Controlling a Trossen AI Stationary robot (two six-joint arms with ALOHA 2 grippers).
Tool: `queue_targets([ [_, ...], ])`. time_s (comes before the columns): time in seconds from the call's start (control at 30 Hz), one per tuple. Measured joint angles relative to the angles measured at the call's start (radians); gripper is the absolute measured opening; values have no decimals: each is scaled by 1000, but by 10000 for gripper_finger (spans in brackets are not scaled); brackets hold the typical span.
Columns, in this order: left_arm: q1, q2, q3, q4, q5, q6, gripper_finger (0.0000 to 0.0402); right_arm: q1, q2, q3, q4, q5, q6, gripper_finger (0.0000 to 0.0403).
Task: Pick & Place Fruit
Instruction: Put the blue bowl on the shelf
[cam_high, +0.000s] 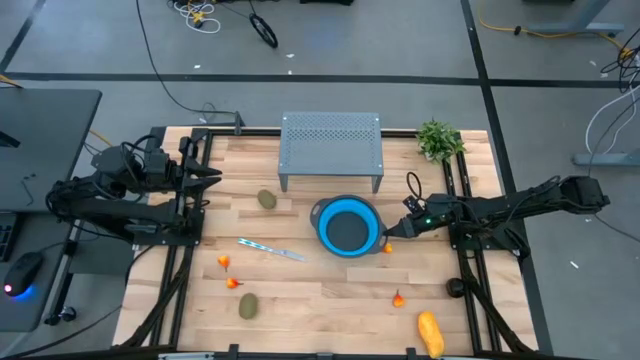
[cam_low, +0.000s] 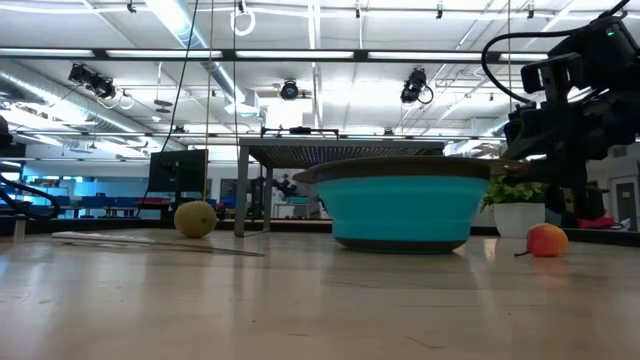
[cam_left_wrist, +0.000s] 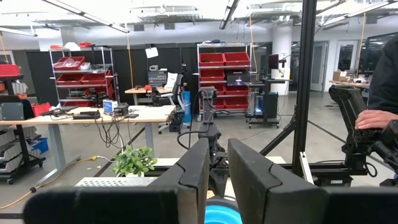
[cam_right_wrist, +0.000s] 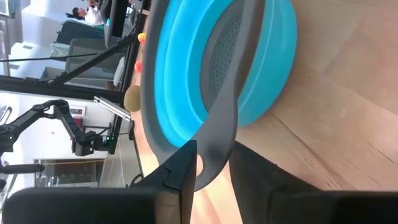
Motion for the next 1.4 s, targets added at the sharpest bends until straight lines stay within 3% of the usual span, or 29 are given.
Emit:
queue_targets([
  [0.83,0,0,0,0,0,0,68,0,-1,0,2,-4,0,44],
  [1.4,0,0,0,0,0,0,67,0,-1,0,27,-2,0,37],
])
